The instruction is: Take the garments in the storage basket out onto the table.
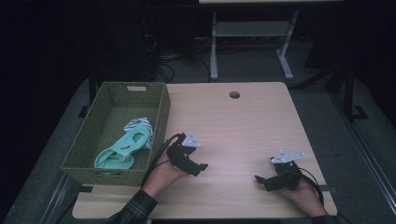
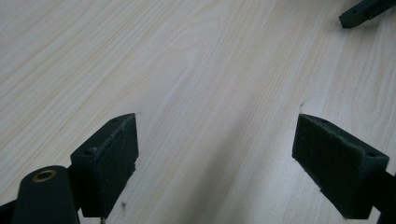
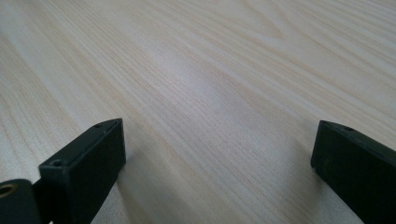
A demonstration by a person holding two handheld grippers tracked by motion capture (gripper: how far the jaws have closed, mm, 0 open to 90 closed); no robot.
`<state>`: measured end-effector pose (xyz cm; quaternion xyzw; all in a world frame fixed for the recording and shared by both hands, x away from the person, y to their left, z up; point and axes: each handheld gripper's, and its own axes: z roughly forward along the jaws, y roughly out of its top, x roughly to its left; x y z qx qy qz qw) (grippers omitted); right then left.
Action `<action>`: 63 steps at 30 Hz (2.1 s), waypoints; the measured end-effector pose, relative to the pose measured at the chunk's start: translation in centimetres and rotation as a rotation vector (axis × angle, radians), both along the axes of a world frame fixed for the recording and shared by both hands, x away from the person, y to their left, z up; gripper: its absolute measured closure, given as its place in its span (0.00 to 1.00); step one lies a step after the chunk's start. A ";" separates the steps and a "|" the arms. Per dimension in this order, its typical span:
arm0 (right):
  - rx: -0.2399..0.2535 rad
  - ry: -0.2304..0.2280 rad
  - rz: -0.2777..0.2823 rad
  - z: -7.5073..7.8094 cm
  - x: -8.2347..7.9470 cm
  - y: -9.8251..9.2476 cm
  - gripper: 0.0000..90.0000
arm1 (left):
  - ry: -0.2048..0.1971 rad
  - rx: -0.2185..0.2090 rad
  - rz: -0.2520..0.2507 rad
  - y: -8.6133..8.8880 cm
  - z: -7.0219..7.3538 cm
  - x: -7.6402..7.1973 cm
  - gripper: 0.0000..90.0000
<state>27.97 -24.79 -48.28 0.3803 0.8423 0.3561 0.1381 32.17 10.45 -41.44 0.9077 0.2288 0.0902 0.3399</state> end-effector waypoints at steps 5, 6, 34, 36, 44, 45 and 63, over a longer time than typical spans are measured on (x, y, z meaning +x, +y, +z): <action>0.000 0.001 0.001 0.0 0.0 0.0 0.03 | 0.000 0.008 -0.004 -0.1 0.1 0.2 0.15; -0.001 0.001 0.001 0.0 0.0 0.0 0.03 | 0.001 0.010 -0.002 -0.2 0.2 0.2 0.15; 0.001 -0.001 0.000 0.0 0.0 0.0 0.03 | -0.009 -0.006 0.002 0.8 3.1 0.8 0.15; 0.001 -0.001 -0.001 0.0 0.0 0.0 0.03 | -0.009 -0.012 0.003 1.1 3.4 1.0 0.15; 0.002 -0.001 0.000 0.0 0.0 0.0 0.03 | -0.016 -0.032 0.015 2.0 4.1 1.4 0.15; 0.002 -0.001 -0.001 0.0 0.0 0.0 0.03 | -0.011 -0.042 0.014 2.1 4.2 1.5 0.15; 0.001 0.001 -0.020 0.0 0.1 0.0 0.03 | -0.034 -0.041 0.045 4.0 5.8 2.6 0.15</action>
